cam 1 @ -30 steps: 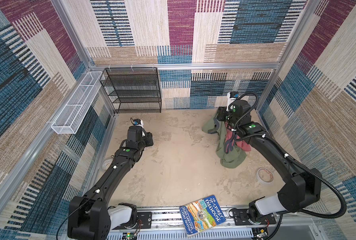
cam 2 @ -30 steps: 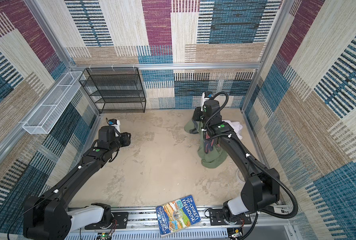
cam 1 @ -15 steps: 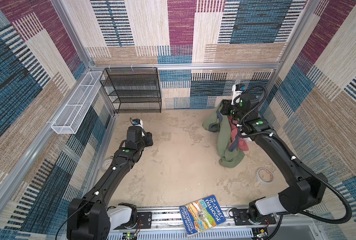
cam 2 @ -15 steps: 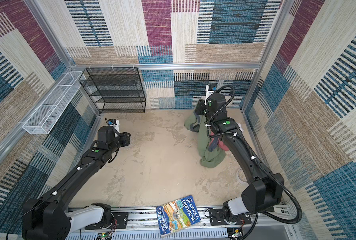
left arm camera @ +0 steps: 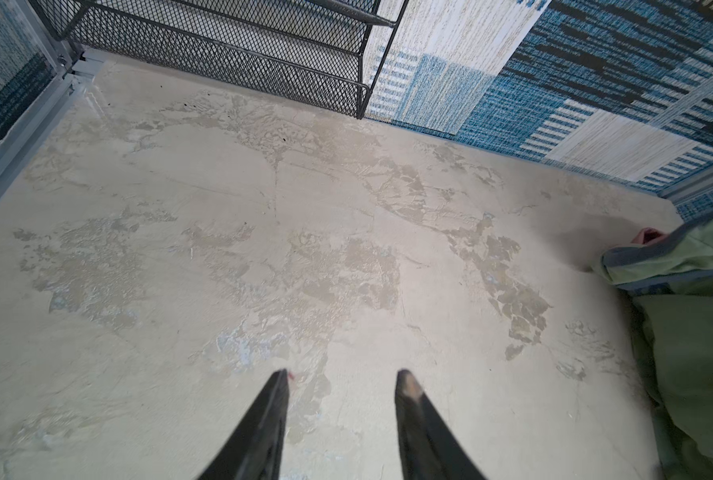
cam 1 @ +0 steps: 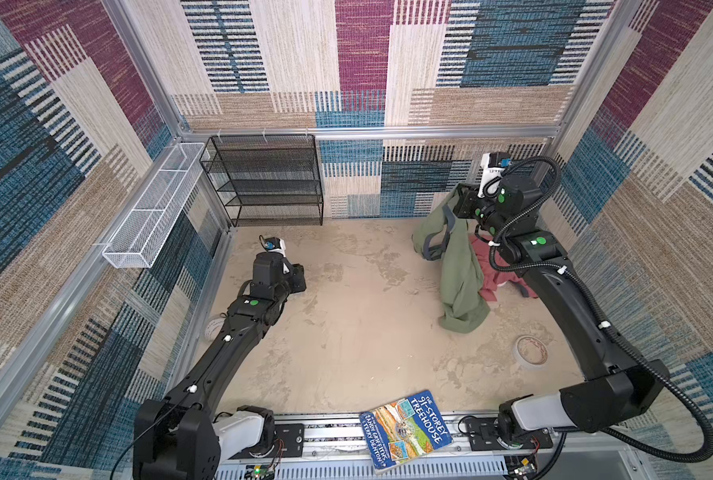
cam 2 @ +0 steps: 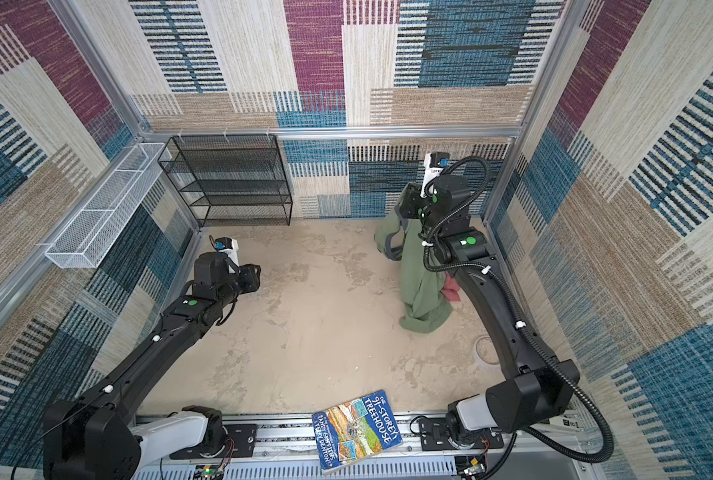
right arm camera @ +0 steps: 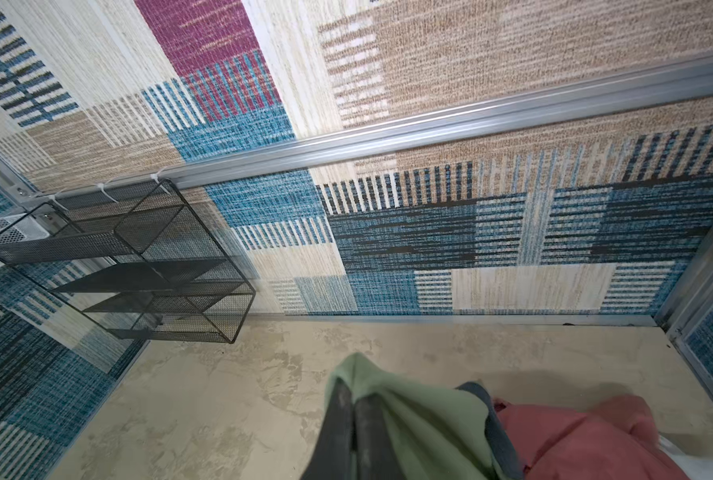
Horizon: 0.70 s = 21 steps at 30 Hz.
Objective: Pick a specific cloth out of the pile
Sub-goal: 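Lift the green shirt with the right gripper, pulling it out of the pile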
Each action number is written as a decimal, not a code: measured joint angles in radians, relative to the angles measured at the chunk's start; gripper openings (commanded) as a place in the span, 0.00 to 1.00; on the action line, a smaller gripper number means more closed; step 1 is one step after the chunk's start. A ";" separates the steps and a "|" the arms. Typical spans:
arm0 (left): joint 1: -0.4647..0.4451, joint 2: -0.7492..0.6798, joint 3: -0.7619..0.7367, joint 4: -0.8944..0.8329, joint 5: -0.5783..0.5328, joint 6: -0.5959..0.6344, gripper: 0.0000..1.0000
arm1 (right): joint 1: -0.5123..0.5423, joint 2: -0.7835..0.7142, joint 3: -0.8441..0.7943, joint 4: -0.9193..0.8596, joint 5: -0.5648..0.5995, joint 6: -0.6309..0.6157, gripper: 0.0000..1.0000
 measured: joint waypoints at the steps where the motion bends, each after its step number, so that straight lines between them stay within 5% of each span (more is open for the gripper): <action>1: 0.000 -0.004 0.000 0.000 -0.002 0.000 0.46 | 0.000 0.000 0.013 -0.003 -0.011 0.000 0.00; 21: 0.000 -0.092 0.007 -0.042 -0.003 -0.004 0.46 | 0.000 0.056 0.371 -0.066 -0.425 0.001 0.00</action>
